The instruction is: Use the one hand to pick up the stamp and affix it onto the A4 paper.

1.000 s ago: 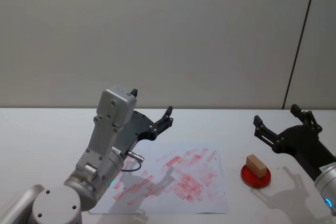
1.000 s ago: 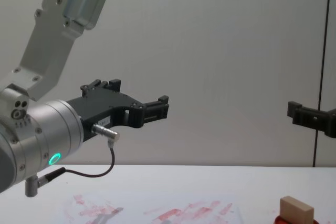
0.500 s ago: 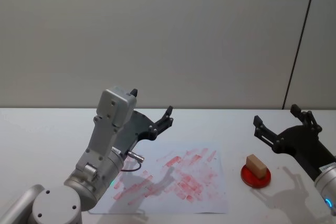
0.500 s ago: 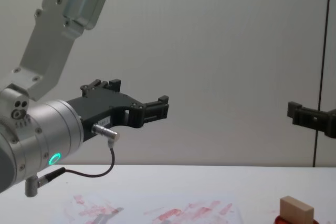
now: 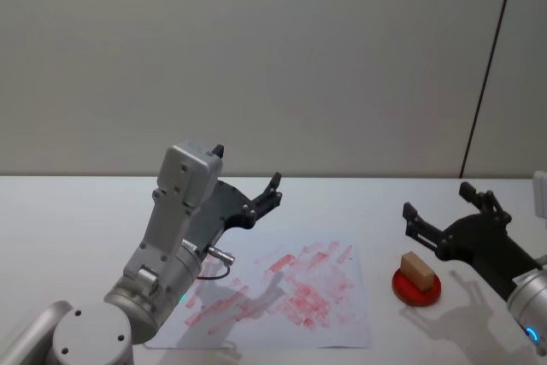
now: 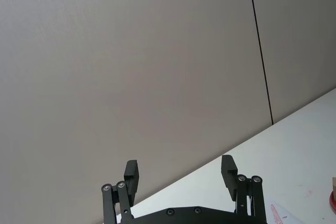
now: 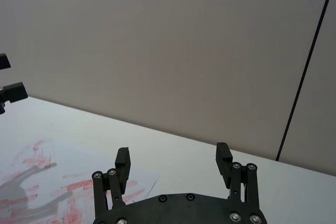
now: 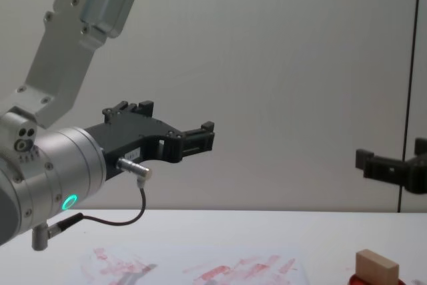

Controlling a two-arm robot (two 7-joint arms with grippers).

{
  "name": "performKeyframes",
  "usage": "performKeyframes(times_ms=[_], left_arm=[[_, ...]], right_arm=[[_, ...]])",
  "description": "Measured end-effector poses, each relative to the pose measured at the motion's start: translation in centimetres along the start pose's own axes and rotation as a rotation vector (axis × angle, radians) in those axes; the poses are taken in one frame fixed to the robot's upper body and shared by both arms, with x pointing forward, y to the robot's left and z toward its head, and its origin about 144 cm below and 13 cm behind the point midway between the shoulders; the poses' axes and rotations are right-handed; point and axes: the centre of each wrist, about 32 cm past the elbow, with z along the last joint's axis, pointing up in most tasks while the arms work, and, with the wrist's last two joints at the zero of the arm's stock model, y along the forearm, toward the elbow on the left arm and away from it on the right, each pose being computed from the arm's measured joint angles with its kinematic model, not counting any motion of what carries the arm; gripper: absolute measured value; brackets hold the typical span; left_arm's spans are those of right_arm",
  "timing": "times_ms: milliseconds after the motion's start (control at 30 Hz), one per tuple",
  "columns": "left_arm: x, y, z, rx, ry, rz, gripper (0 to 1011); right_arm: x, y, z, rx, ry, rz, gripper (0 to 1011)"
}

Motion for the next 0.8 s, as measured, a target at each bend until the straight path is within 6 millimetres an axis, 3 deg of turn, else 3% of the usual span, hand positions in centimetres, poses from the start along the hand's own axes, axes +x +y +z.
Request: performKeyframes(times_ms=[800], left_arm=[[0.0, 0.0, 0.0, 0.000, 0.000, 0.000, 1003]], right_arm=[[0.4, 0.5, -2.1, -0.169, -0.003, 0.055, 1001]])
